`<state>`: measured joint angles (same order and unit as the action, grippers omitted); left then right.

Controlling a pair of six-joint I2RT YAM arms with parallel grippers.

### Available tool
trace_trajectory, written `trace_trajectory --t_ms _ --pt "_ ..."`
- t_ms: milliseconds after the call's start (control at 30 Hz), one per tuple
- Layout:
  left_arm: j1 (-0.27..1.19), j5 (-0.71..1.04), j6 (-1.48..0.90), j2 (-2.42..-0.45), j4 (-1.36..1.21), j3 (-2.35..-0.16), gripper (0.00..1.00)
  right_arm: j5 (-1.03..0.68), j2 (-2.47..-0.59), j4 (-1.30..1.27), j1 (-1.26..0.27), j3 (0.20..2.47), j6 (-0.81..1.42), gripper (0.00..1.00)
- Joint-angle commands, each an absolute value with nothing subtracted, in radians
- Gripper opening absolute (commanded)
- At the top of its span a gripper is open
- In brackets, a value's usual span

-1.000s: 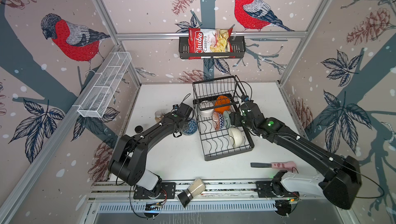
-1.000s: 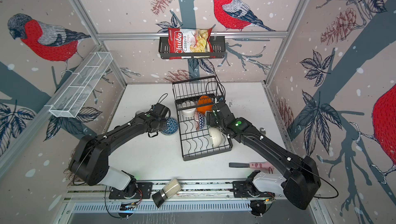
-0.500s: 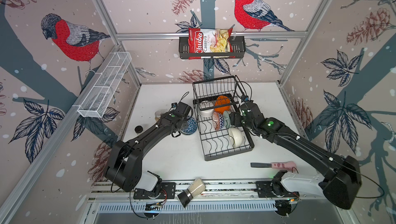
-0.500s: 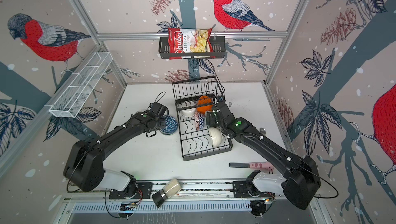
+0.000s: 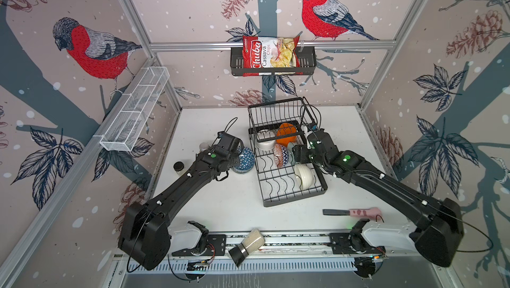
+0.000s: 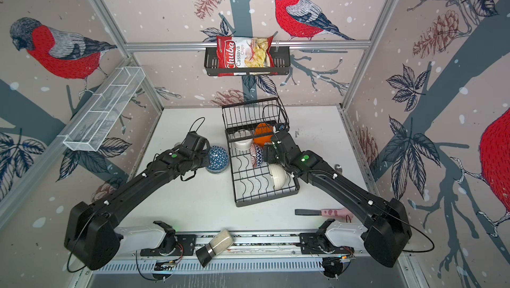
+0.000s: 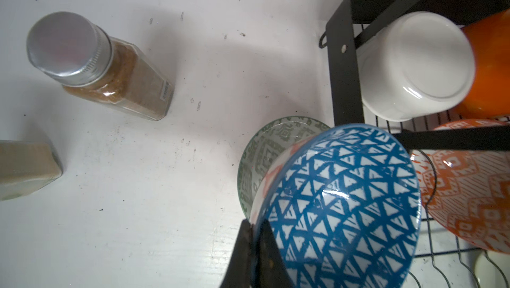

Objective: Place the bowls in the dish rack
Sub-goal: 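Grasp the blue-triangle bowl rim with the left gripper and lift it, then carry the blue-triangle bowl over the rack and grasp its rim with the right gripper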

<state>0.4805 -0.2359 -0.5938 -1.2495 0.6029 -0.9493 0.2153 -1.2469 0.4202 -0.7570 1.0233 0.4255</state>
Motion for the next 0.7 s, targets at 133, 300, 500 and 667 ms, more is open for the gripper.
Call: trace_trajectory --t_ms 133,300,500,667 --pt "0.477 -0.168 -0.534 -1.145 0.563 -0.92 0.0 0.157 -1.276 0.391 -0.771 1.04 0.422 0.74" --pt "0.48 -0.081 -0.501 -1.09 0.529 -0.895 0.0 0.154 -1.302 0.396 -0.798 1.062 0.425 0.71" --pt "0.53 -0.063 -0.498 -1.095 0.519 -0.881 0.0 0.161 -1.343 0.393 -0.861 1.098 0.44 0.7" --pt "0.606 -0.076 -0.503 -1.115 0.501 -0.883 0.0 0.179 -1.392 0.387 -0.915 1.125 0.463 0.67"
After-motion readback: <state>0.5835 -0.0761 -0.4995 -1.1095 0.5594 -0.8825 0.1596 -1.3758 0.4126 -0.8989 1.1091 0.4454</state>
